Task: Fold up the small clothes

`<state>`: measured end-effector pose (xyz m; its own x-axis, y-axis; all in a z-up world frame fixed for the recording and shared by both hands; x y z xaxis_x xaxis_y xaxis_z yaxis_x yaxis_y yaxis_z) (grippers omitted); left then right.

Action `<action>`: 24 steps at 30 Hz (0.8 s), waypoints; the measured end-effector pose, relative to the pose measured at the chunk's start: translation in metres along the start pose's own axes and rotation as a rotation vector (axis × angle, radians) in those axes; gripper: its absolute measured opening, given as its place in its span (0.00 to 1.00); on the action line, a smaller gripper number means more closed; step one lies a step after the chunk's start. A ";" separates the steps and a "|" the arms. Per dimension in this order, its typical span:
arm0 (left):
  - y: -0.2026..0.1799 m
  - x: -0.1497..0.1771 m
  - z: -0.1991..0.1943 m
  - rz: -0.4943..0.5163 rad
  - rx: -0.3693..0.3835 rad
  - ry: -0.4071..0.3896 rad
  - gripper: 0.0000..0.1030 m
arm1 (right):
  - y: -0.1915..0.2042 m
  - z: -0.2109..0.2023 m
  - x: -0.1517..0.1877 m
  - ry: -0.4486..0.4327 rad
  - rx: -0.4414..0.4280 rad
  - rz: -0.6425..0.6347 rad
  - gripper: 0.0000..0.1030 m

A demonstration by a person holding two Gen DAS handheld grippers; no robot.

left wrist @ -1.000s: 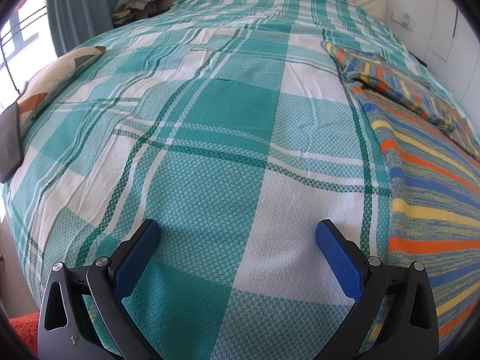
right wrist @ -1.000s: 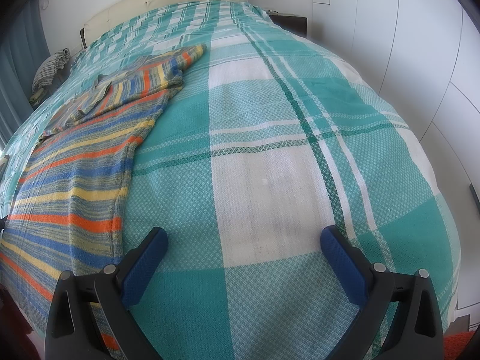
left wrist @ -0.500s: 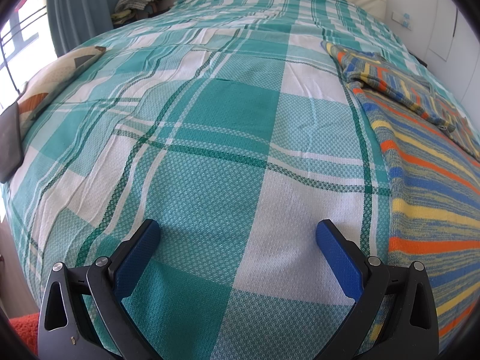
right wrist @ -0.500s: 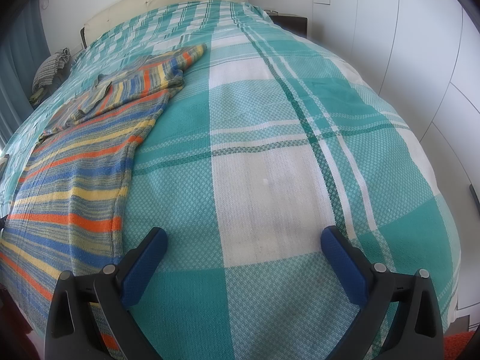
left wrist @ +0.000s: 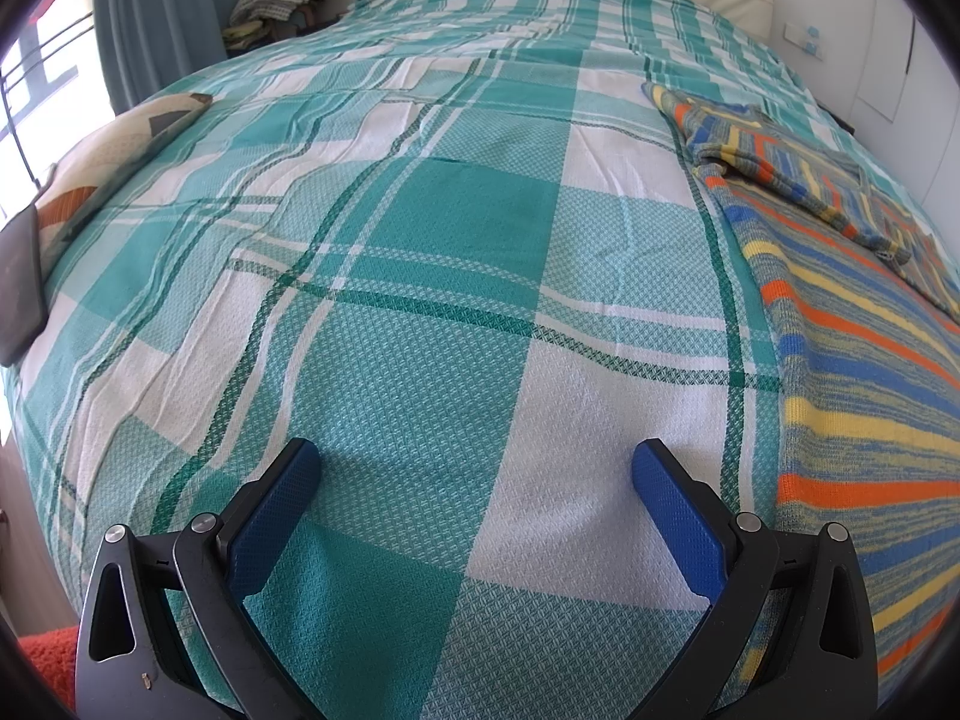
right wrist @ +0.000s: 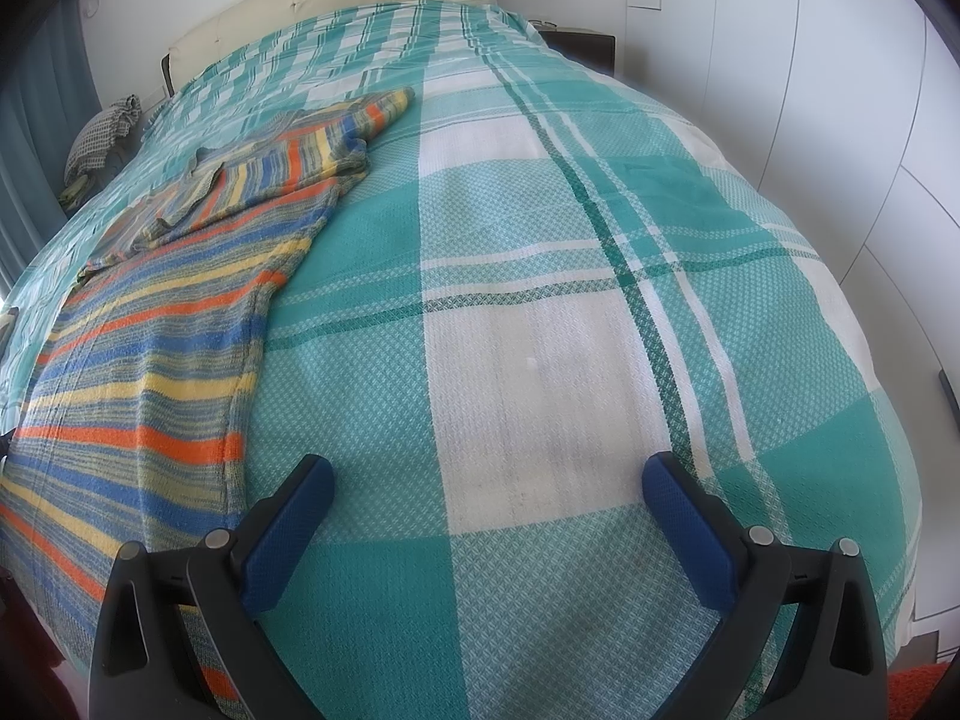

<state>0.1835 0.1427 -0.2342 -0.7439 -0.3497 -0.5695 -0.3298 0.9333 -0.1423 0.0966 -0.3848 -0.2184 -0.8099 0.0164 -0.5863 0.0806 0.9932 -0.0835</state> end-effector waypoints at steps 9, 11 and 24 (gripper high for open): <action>0.008 0.000 -0.057 -0.024 0.225 0.193 0.98 | -0.011 -0.025 -0.015 0.053 -0.121 -0.003 0.89; 0.005 0.022 -0.069 0.017 0.262 0.284 0.98 | -0.019 -0.047 -0.017 0.059 -0.186 0.009 0.89; -0.035 0.082 -0.075 0.240 0.206 0.401 0.17 | 0.045 -0.048 0.040 0.380 -0.546 0.033 0.55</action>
Point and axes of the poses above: each gripper's, at about its wrist camera, not at the fingertips, and z roughly the way its jaws point, y to its left, x to its underside, the point moved 2 cm from there along z, roughly the way its jaws point, and after that the axes turned 13 degrees about -z, right-handed, at the moved point
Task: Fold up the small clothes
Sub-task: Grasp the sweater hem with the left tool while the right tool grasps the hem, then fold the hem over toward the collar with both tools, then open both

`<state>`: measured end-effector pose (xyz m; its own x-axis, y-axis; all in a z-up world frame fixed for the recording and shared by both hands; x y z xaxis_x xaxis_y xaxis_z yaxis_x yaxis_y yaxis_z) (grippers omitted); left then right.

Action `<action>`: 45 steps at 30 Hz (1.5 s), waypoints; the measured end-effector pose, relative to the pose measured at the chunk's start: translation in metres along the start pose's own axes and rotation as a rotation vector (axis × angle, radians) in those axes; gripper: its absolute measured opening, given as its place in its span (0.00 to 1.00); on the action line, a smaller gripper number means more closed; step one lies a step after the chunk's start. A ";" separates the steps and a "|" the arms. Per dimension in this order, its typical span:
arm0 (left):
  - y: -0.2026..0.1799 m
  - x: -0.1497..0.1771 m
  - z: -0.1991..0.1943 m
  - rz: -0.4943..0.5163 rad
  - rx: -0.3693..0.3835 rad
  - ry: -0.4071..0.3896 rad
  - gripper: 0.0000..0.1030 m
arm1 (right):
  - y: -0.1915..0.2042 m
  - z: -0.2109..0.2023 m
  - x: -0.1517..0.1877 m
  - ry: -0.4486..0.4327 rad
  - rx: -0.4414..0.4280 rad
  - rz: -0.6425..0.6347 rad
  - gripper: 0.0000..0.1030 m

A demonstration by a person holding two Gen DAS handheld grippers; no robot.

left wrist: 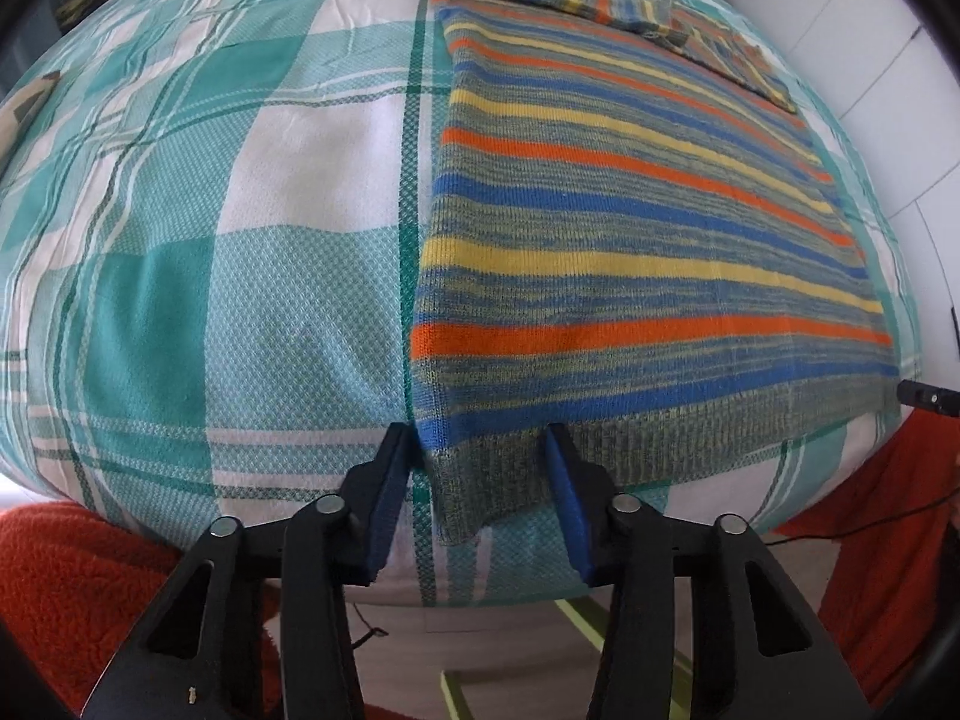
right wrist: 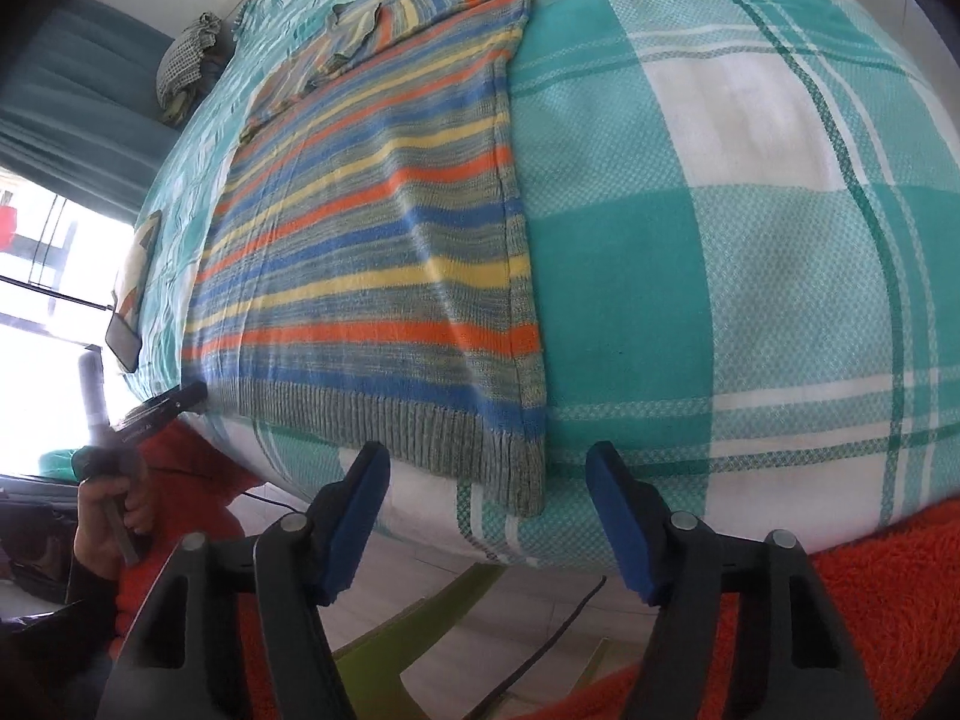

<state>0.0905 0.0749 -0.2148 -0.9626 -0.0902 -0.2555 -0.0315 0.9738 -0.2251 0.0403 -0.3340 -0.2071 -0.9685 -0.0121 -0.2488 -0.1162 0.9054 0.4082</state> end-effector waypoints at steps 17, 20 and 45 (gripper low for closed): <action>0.000 -0.195 -0.057 -0.248 0.365 -0.200 0.03 | -0.026 -0.057 -0.135 -0.362 -0.011 0.030 0.06; -0.018 -0.265 -0.031 -0.263 0.350 -0.207 0.03 | -0.043 -0.052 -0.199 -0.401 -0.003 0.046 0.06; -0.032 -0.341 0.024 -0.114 0.237 -0.314 0.75 | -0.033 0.027 -0.390 -0.320 -0.024 -0.200 0.46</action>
Point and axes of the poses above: each gripper's, at about its wrist camera, not at the fingertips, and z roughly the way its jaws point, y to its left, x to its underside, the point moved 2 cm from there along z, roughly the way its jaws point, and after that the axes turned 13 degrees about -z, right-handed, at the moved point
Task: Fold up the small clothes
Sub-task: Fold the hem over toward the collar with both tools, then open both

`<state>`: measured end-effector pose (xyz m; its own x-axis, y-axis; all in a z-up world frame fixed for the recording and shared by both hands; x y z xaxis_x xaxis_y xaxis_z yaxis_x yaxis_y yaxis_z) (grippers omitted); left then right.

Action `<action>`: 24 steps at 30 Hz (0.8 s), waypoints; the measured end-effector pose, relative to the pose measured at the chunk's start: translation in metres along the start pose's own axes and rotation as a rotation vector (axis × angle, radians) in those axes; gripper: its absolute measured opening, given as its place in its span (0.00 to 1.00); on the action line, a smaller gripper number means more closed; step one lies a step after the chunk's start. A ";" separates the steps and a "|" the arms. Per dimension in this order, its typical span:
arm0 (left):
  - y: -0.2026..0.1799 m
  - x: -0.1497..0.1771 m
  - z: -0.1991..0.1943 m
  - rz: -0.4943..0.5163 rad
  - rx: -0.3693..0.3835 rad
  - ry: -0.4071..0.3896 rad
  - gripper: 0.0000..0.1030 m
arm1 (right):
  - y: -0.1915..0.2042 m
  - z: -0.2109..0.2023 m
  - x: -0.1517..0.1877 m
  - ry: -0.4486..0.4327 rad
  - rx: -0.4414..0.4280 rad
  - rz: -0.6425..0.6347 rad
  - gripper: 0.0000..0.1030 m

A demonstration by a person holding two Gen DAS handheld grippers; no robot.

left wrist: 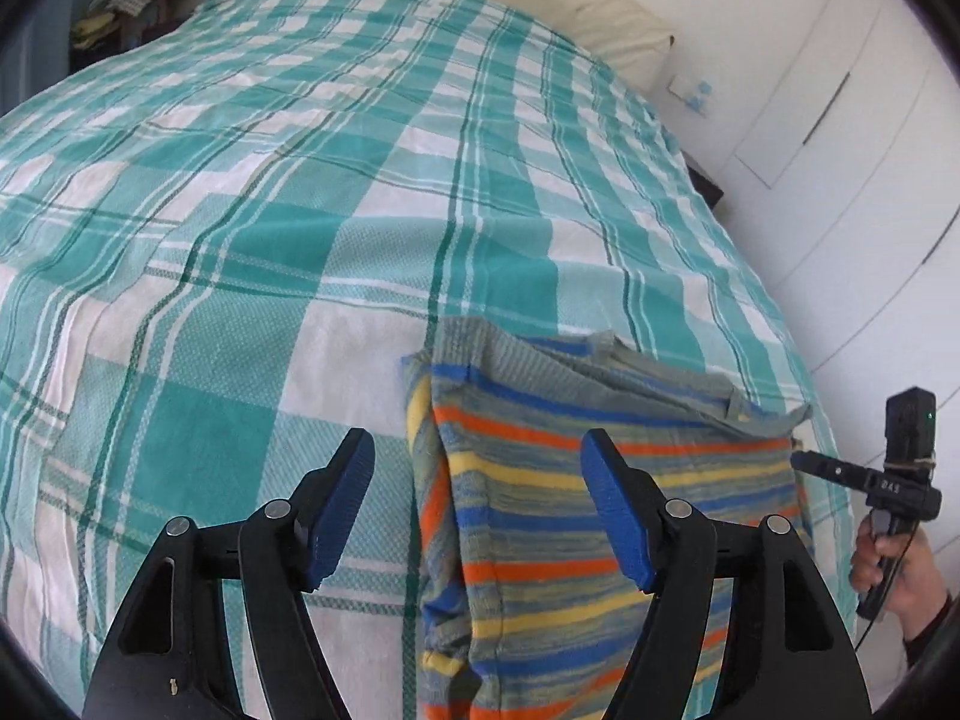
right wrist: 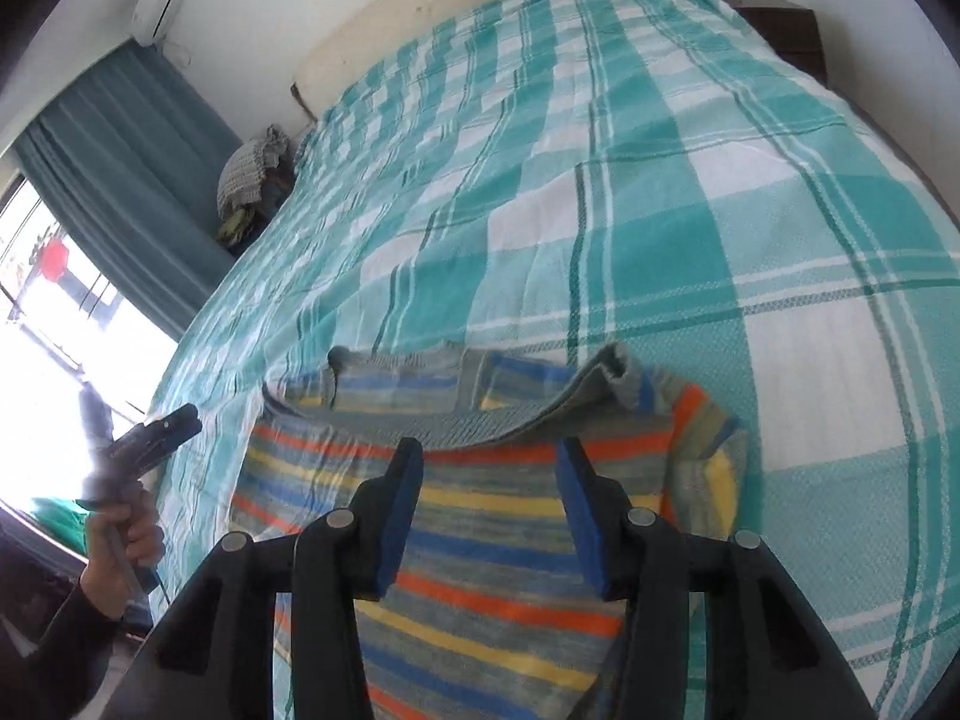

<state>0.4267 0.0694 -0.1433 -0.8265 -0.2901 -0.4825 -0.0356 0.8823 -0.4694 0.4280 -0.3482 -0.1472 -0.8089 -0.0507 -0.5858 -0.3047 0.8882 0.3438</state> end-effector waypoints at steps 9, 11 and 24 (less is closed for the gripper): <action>0.032 0.096 -0.008 0.086 -0.238 0.108 0.58 | 0.025 0.026 0.024 0.049 0.209 0.021 0.46; 0.037 0.108 -0.025 0.079 -0.231 0.096 0.58 | 0.045 0.003 0.046 0.042 0.163 -0.054 0.46; 0.018 0.199 -0.092 0.098 -0.352 -0.018 0.86 | 0.052 -0.106 0.236 0.007 0.288 0.044 0.59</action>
<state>0.2095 0.0614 -0.1798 -0.8257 -0.2016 -0.5268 -0.1503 0.9788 -0.1390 0.1679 -0.3620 -0.1895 -0.8220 -0.0113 -0.5694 -0.1142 0.9827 0.1454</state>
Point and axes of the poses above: each gripper's, at about its wrist camera, not at the fingertips, and z roughly the way its jaws point, y to its left, x to its underside, the point moved 2 cm from there along z, roughly the way its jaws point, and after that the axes turned 13 degrees about -z, right-handed, at the moved point
